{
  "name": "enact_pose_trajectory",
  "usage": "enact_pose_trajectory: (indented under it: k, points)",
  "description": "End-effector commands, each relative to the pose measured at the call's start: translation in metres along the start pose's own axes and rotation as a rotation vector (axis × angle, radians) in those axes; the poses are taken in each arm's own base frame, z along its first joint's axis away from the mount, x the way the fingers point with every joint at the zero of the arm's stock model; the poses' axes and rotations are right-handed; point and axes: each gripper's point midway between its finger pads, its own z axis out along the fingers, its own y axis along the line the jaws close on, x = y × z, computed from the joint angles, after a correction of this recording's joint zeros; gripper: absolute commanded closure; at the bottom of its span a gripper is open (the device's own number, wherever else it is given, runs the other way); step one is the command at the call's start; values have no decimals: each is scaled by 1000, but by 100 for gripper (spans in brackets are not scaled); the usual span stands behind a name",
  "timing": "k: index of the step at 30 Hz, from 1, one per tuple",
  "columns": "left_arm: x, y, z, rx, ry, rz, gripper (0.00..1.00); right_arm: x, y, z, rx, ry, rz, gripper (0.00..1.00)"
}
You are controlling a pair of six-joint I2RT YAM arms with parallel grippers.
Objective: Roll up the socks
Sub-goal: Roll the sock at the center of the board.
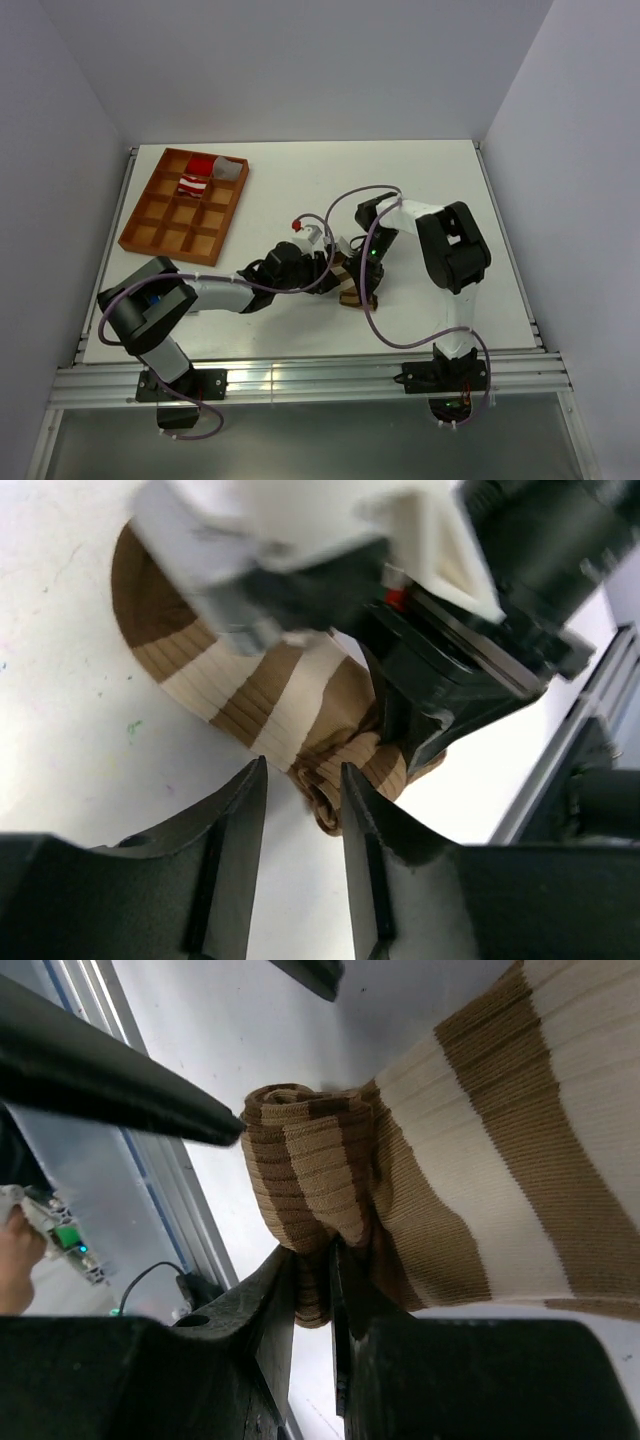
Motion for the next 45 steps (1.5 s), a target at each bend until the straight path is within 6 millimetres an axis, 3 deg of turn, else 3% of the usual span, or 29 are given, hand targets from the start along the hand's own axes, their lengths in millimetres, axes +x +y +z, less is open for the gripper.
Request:
enact_pose_trajectory:
  k: [1,10,23,31,35,37,41,42,45]
  points:
    - [-11,-14,7,57,-62,172,59,6,-9,4,-9,54,-16,86]
    - [-1,-29,29,169,-29,222,52,6,-13,6,-19,69,5,86]
    - [25,-48,26,337,31,178,47,4,-18,8,-6,65,30,86]
    - [44,-38,29,327,92,159,50,-3,-21,6,23,41,42,87]
    - [52,-34,29,323,109,142,55,-8,-24,5,46,19,72,86]
    - [59,-30,30,313,127,134,64,-13,-29,3,83,-2,81,86]
    - [69,-24,31,302,156,120,96,-18,-32,-1,132,-31,98,86]
    - [71,-22,31,297,162,117,100,-19,-33,-2,138,-36,98,85]
    - [75,-18,32,283,171,107,100,-23,-30,-6,148,-54,92,80]
